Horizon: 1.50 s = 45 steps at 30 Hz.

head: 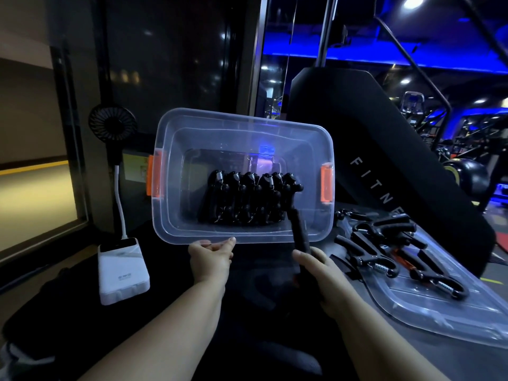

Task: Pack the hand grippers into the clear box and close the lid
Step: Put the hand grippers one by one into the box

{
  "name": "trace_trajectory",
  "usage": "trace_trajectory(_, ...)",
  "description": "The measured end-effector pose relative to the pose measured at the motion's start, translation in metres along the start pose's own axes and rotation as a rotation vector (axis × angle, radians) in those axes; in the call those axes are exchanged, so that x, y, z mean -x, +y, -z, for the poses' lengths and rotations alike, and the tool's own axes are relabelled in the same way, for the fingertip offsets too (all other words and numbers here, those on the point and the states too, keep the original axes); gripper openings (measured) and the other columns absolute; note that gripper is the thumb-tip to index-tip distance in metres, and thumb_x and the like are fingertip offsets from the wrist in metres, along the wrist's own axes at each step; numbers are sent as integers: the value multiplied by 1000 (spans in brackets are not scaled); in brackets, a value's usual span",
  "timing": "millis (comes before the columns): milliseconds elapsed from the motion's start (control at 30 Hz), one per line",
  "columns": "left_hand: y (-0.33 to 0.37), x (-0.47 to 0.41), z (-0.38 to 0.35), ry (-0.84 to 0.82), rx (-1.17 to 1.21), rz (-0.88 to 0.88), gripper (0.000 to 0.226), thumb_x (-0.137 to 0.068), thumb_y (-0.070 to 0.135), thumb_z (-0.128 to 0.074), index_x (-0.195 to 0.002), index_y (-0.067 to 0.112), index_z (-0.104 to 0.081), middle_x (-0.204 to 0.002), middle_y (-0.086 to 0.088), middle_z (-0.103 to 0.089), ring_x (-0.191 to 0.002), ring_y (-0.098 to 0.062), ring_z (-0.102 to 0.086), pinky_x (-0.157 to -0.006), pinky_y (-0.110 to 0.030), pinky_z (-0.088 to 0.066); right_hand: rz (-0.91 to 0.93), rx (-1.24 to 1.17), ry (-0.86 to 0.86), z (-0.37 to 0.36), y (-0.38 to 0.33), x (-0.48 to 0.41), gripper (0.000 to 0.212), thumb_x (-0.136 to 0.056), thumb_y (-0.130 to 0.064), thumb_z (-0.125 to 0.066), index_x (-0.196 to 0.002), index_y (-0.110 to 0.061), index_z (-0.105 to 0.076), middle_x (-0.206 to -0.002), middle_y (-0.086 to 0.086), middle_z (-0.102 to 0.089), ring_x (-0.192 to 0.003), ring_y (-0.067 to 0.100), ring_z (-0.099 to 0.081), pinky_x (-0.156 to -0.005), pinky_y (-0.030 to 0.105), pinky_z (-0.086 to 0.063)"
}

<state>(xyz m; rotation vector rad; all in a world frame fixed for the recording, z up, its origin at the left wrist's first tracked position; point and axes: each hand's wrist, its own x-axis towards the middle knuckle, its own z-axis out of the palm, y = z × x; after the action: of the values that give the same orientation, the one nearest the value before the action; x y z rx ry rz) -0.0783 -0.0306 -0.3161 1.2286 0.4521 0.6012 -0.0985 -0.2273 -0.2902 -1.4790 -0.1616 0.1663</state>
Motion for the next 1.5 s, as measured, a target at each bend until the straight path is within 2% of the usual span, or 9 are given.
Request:
trace_trajectory(133,1,1,0,2,-7,-3,46,-81,15,-75,-110,8,-40,-68,-3,-60,-58,-12,-54,-55,-20,-44,68,151,44,3,0,2,36,-72,-33,-81,-98,-12,-66,-83,11,-71,-71,23,-69,-61,30,-54)
trace_trajectory(333,0,1,0,-9,7,-2,45,-82,14,-74,-111,8,-39,-69,-3,-59,-59,-12,-54,-56,-21,-45,147,363,232,5,2,-8,21,-79,-41,-73,-91,-26,-66,-84,-8,-72,-82,9,-68,-69,23,-49)
trace_trajectory(500,2,3,1,-15,19,-3,44,-83,13,-73,-109,9,-38,-69,-3,-59,-58,-11,-53,-53,-17,-44,173,415,269,3,4,-25,37,-76,-54,-70,-91,-20,-67,-87,-3,-73,-85,14,-69,-82,38,-55)
trace_trajectory(667,-1,0,1,-9,17,6,46,-81,15,-75,-110,10,-39,-80,-5,-64,-66,-12,-58,-62,-22,-49,209,419,298,-2,-10,-48,65,-63,-73,-67,-95,-16,-62,-89,3,-71,-83,21,-68,-76,44,-55)
trace_trajectory(800,-3,-2,1,-11,21,15,44,-83,16,-73,-109,11,-38,-88,-6,-65,-76,-16,-61,-76,-30,-54,201,362,304,-19,-30,-68,43,-80,-46,-70,-95,-12,-47,-81,8,-61,-66,20,-58,-64,40,-49)
trace_trajectory(967,-5,-6,2,-23,48,33,39,-86,14,-69,-107,11,-37,-86,-2,-63,-71,-16,-60,-67,-23,-50,125,406,177,-57,-44,-93,36,-84,-4,-58,-110,-13,-35,-71,8,-50,-53,15,-44,-46,28,-33)
trace_trajectory(1100,-6,-12,1,2,148,102,37,-85,4,-67,-109,7,-40,-93,-12,-62,-73,-23,-59,-66,-29,-50,108,544,139,-93,-40,-109,43,-74,-12,-58,-112,-10,-37,-78,11,-53,-61,18,-46,-50,29,-38)
trace_trajectory(1233,-6,-16,1,60,253,149,49,-79,-7,-69,-117,3,-39,-105,-20,-58,-91,-30,-57,-87,-44,-50,103,676,131,-127,-38,-118,34,-85,-12,-56,-111,-6,-34,-89,13,-54,-63,16,-47,-47,23,-37)
trace_trajectory(1500,-12,-19,6,100,175,66,75,-70,11,-82,-126,-1,-34,-110,-26,-63,-98,-39,-64,-90,-54,-51,153,867,75,-179,-26,-138,78,-88,-17,-53,-148,-13,-3,-121,15,-58,-102,35,-60,-83,39,-48)
